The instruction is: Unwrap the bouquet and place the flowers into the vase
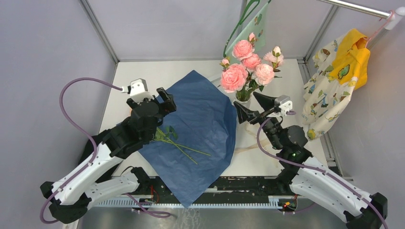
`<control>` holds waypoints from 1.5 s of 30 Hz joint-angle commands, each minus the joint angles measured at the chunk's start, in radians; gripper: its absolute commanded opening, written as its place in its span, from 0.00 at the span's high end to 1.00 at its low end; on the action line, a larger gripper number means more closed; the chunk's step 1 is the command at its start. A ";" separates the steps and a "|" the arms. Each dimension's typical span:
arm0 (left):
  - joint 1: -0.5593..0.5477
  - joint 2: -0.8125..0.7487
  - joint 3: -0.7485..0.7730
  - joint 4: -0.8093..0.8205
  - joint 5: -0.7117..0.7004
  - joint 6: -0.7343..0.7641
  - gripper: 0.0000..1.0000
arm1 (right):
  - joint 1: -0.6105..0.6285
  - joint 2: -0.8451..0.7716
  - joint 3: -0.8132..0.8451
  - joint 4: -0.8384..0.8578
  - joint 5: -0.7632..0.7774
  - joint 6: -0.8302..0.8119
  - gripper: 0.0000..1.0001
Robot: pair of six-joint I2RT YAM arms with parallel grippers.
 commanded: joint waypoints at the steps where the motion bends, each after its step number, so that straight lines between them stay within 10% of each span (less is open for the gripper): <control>1: -0.002 -0.045 0.002 0.043 -0.035 -0.022 0.05 | 0.007 -0.019 0.026 -0.022 -0.243 0.087 0.02; 15: -0.001 -0.129 0.138 -0.120 -0.225 -0.032 0.04 | 0.473 0.291 0.194 -0.104 -0.353 -0.009 0.02; 29: -0.002 -0.215 0.179 -0.308 -0.290 -0.129 0.05 | 0.523 1.062 0.755 -0.388 -0.104 -0.047 0.02; 45: -0.002 -0.269 0.176 -0.336 -0.273 -0.134 0.05 | 0.431 1.557 1.244 -0.611 -0.092 -0.040 0.46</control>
